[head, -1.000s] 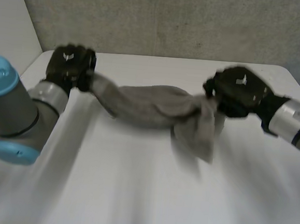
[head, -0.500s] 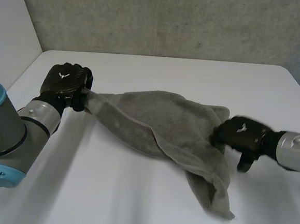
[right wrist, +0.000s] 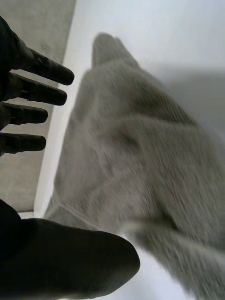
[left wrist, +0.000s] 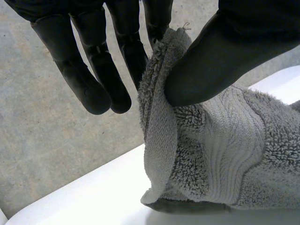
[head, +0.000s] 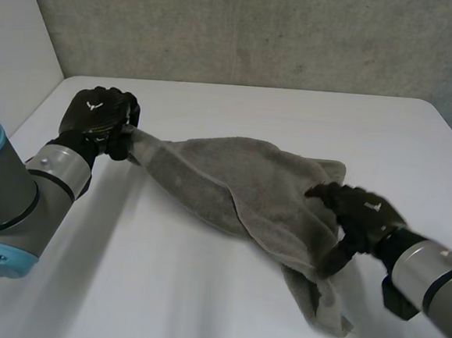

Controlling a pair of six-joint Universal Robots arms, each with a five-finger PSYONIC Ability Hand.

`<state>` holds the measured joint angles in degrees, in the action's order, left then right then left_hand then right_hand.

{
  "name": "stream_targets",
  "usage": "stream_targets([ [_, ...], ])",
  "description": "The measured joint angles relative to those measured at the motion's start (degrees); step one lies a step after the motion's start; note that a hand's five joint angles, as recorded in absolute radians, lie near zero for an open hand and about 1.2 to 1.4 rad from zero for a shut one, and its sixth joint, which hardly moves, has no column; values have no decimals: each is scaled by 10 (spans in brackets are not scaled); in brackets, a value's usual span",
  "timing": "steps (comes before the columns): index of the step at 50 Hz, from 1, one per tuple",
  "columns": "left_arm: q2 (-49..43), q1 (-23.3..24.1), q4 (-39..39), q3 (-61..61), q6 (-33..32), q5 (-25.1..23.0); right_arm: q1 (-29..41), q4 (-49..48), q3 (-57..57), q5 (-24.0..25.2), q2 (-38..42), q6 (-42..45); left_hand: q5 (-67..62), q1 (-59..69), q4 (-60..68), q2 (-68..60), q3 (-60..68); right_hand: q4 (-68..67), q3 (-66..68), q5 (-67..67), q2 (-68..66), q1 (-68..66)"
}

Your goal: Fold the towel.

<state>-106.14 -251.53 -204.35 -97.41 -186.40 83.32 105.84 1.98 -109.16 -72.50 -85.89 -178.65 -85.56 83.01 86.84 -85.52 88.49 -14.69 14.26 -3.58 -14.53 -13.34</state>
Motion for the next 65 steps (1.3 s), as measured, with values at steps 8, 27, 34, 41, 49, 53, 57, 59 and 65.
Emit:
stream_targets([
  [8, 0, -3, 0, 2, 5, 0, 40, -1, -9, -21, 21, 1, 0, 0, 0, 0, 0, 0, 0, 0, 0, 0],
  [27, 0, -15, -1, 12, 4, 1, 31, -34, 0, -64, 85, 65, 0, 0, 0, 0, 0, -468, 472, -481, -476, -489],
  [34, -6, -19, -2, 32, 3, 0, 31, -12, 69, -56, 83, 115, 0, 0, 0, 0, 0, -622, 626, -632, -613, -632],
  [41, -12, -16, -3, 69, 1, 1, 32, 40, 178, -55, 100, 244, 0, 0, 0, 0, 0, -622, 626, -632, -613, -632],
  [49, -63, -7, -13, 222, 0, 2, 38, 7, 411, -77, 217, 448, 0, 0, 6, 0, 1, -622, 629, -632, -618, -633],
  [53, -94, -1, -47, 317, 3, 4, 40, -101, 508, -93, 265, 496, 0, 0, 6, -2, 1, -622, 629, -632, -618, -633],
  [57, -109, 1, -129, 383, 10, 5, 42, -283, 537, -103, 276, 512, 0, 0, 6, -4, 1, -622, 629, -632, -618, -634],
  [59, -111, 0, -178, 403, 18, 6, 43, -384, 526, -105, 264, 513, 0, 0, 6, -4, 1, -622, 629, -632, -618, -634],
  [65, -108, -7, -228, 397, 40, 2, 43, -464, 454, -105, 216, 495, 0, 0, 6, -4, 1, -622, 630, -633, -618, -634],
])
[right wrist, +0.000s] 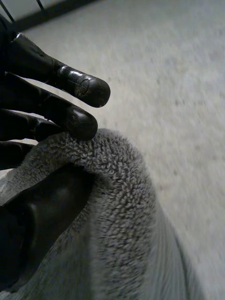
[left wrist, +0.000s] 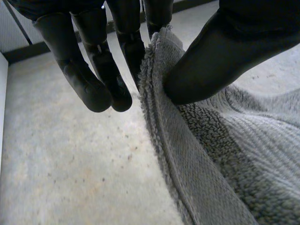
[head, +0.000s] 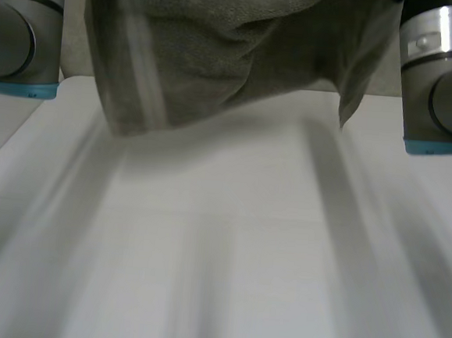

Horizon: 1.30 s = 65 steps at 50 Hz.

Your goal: Fold the towel.

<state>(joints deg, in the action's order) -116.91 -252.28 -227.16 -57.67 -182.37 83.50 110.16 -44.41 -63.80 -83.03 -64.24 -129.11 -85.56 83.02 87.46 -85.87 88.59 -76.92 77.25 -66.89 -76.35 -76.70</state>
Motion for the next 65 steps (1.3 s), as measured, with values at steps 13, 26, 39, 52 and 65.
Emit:
stream_targets([
  [13, 4, -55, 14, -218, 2, -65, -12, 326, -162, 61, -31, -54, 0, 0, 0, 0, 0, 0, 0, 0, 0, 0],
  [26, 65, -80, 19, -441, -14, -213, -25, 433, -291, 108, -19, -56, 0, 0, 0, 0, 1, 0, 0, 0, 0, 0],
  [39, 89, -113, 127, -489, -222, -205, -30, 423, -318, 109, -27, -93, 0, 0, 0, 0, 1, 0, 0, 0, 0, 0],
  [52, 73, -121, 204, -515, -386, -207, -29, 421, -321, 110, -27, -100, 0, 0, 0, 0, 1, 0, 0, 0, 0, 0],
  [65, 115, -113, 210, -512, -365, -200, -33, 425, -318, 99, -87, -99, 0, 0, 0, 0, 1, 0, 0, 0, 0, 0],
])
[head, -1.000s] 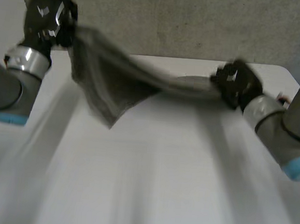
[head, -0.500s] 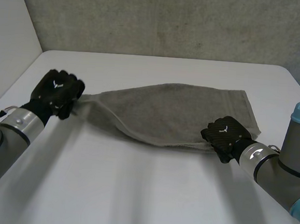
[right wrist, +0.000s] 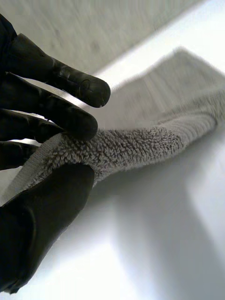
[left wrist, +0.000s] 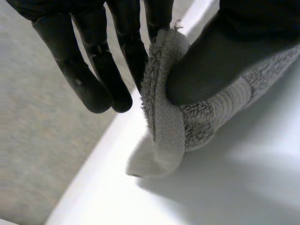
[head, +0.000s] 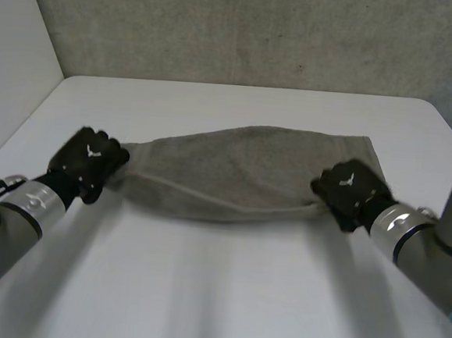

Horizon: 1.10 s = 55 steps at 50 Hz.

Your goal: Fold the towel.

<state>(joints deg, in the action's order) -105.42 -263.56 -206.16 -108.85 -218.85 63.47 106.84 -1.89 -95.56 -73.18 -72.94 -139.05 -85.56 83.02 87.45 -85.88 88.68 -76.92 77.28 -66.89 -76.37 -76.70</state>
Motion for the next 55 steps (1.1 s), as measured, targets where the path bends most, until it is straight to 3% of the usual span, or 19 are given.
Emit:
stream_targets([
  [5, 66, 1, 1, 13, 51, 12, -4, 14, 25, -7, -73, -6, 0, 0, 0, 0, 0, 0, 0, 0, 0, 0],
  [10, 162, -1, 3, 43, 144, 56, -14, 104, 96, -16, -136, -10, 0, 0, 0, 0, 0, 0, 0, 0, 0, 0],
  [14, 223, -3, 8, 64, 196, 91, -29, 193, 159, -17, -157, -10, 0, 0, 0, 0, 0, 0, 0, 0, 0, 0],
  [21, 267, -3, 26, 84, 223, 118, -57, 301, 246, -13, -142, 17, 0, 0, 0, 0, 0, 0, 0, -5, -4, 0],
  [29, 181, 9, 39, 99, 219, 119, -59, 321, 277, -20, -68, 92, 0, 0, 0, 0, 0, 0, 0, -13, -8, 0],
  [36, 21, 35, 53, 173, 216, 125, -35, 302, 317, -19, 37, 126, -7, 3, 0, -2, 1, 0, 1, -16, -8, 0],
  [43, -103, 61, 81, 289, 216, 153, -7, 221, 381, -29, 129, 128, -7, 6, 0, -2, 1, 0, 1, -16, -8, 0],
  [49, -155, 76, 72, 423, 219, 188, 12, -15, 420, -67, 164, 126, -7, 6, 0, -2, 1, 0, 1, -16, -8, 0],
  [55, -131, 88, -43, 493, 227, 193, 18, -265, 406, -87, 145, 121, -7, 6, 0, -2, 1, 0, 1, -16, -8, 0],
])
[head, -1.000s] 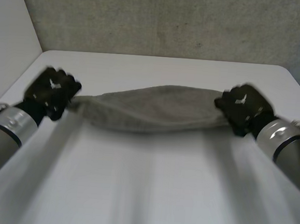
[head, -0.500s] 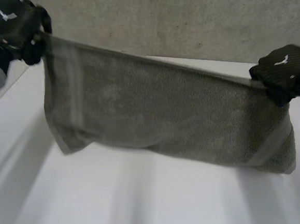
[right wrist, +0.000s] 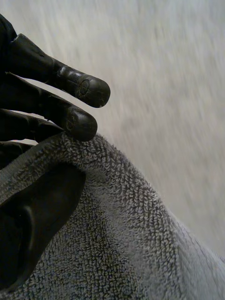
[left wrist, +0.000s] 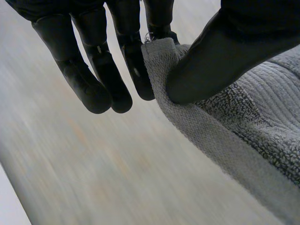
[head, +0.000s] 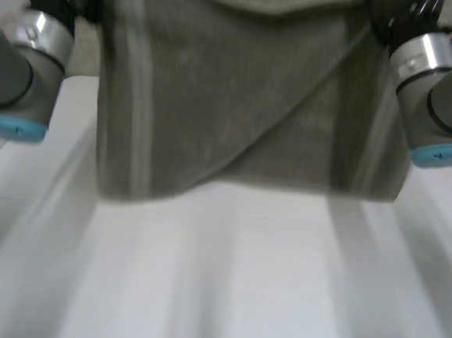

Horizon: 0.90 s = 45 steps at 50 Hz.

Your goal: Fold the towel.

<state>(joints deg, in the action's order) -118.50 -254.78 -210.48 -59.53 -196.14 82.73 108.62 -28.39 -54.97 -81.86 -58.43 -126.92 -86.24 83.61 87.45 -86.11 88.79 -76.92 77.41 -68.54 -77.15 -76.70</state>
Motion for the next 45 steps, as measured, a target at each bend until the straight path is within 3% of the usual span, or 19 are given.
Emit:
stream_targets([
  [3, 24, 1, -53, 5, 7, -7, 2, -35, -13, 4, -19, -3, 0, 0, 0, 0, 0, 0, 0, -1, 0, 0],
  [7, 49, 1, -86, -3, 22, -18, 4, -8, -29, 14, -42, -10, 0, 0, 0, 0, 0, 0, 0, -1, 0, 0],
  [14, 61, -11, -59, -71, 58, -35, 8, 180, -59, 32, -55, -27, 0, 0, 0, 0, 0, 0, 0, -1, 0, 0],
  [19, 58, -39, -45, -166, 63, -45, 4, 254, -117, 53, -55, -29, 0, 0, 0, 0, 0, 0, 0, -1, 0, 0],
  [29, 55, -88, -42, -350, 57, -91, 3, 268, -245, 68, -41, -32, 0, 0, 0, 0, 0, 0, 0, -1, 0, 0],
  [37, 59, -100, -42, -410, 51, -103, 4, 262, -278, 63, -5, -64, 0, 0, 0, 0, 0, 16, -19, 29, 18, 7],
  [40, 65, -103, -42, -415, 45, -102, 2, 262, -279, 62, 2, -92, 0, 0, 0, 0, 0, 40, -45, 57, 44, 35],
  [45, 74, -111, -43, -415, 39, -98, -1, 263, -282, 60, 4, -155, 0, 0, 0, 0, 0, 201, -207, 223, 205, 207],
])
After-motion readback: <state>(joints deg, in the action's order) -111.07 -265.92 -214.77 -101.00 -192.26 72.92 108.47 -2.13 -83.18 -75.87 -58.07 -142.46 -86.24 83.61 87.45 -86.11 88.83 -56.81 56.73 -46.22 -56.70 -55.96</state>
